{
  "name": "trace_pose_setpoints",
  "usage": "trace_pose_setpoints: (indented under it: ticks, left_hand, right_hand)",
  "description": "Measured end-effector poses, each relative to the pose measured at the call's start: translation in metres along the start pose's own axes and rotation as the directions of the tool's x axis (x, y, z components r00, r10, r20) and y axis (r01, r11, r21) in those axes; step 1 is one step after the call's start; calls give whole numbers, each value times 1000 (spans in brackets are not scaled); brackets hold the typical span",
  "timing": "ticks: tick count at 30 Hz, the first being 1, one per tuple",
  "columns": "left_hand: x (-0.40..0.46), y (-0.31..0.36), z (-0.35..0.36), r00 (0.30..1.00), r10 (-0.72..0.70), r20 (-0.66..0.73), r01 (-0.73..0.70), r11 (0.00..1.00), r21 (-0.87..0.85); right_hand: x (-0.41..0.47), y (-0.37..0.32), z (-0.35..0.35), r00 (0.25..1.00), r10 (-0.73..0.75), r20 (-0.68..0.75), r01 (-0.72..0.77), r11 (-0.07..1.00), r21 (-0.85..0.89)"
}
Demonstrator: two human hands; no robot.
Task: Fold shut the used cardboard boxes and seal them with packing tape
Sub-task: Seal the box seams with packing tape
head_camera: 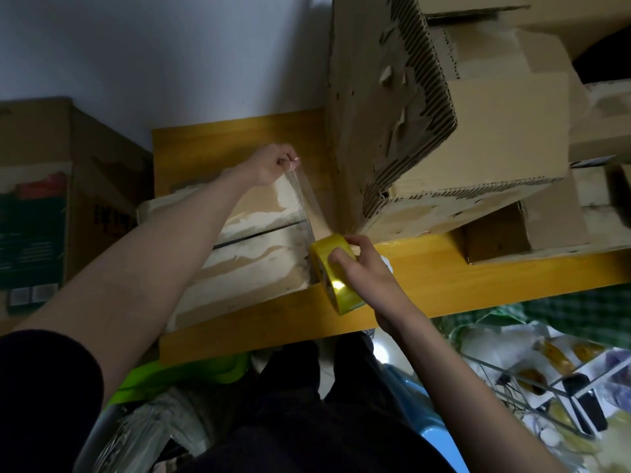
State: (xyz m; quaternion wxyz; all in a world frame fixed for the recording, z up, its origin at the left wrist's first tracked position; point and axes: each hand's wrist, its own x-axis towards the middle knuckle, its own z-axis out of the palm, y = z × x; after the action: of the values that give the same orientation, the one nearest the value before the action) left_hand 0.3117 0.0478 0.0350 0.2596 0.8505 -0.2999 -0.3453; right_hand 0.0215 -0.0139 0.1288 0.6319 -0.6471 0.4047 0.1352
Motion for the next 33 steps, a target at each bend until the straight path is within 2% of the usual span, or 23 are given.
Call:
trace_pose_setpoints:
  ticks: [5, 8, 11, 13, 15, 17, 22, 27, 33]
  left_hand:
    - [-1, 2, 12, 992, -50, -119, 41, 996, -77]
    - [-4, 7, 14, 980, -69, -186, 44, 990, -136]
    - [-17, 8, 14, 942, -17, -336, 16, 1000, -4]
    - [-33, 8, 14, 894, 134, -427, -51, 978, 202]
    - [-51, 8, 18, 855, 361, -372, -202, 893, 402]
    - [-66, 3, 24, 834, 483, -266, -309, 809, 501]
    - [-80, -5, 41, 884, 437, -165, -279, 777, 564]
    - [-83, 6, 49, 911, 380, -158, -225, 783, 580]
    - [-87, 10, 56, 950, 295, -98, -164, 743, 649]
  right_hand:
    - [-11, 14, 0, 1000, -13, -4, 13, 1000, -1]
    - [-23, 28, -7, 998, 11, -65, -13, 1000, -27]
    - [-28, 42, -11, 991, 56, -125, -58, 998, -6]
    - [-31, 44, -6, 993, 40, -110, -39, 999, 8]
    - [-31, 47, -1, 994, 42, -96, -37, 998, 52]
    - [-30, 50, 2, 995, 55, -87, -50, 996, 68]
    - [-36, 51, 7, 997, 67, -27, -64, 993, 96]
    - [-35, 55, 9, 997, 79, -18, -77, 992, 96]
    - [-30, 60, 12, 996, 86, -10, -84, 992, 94]
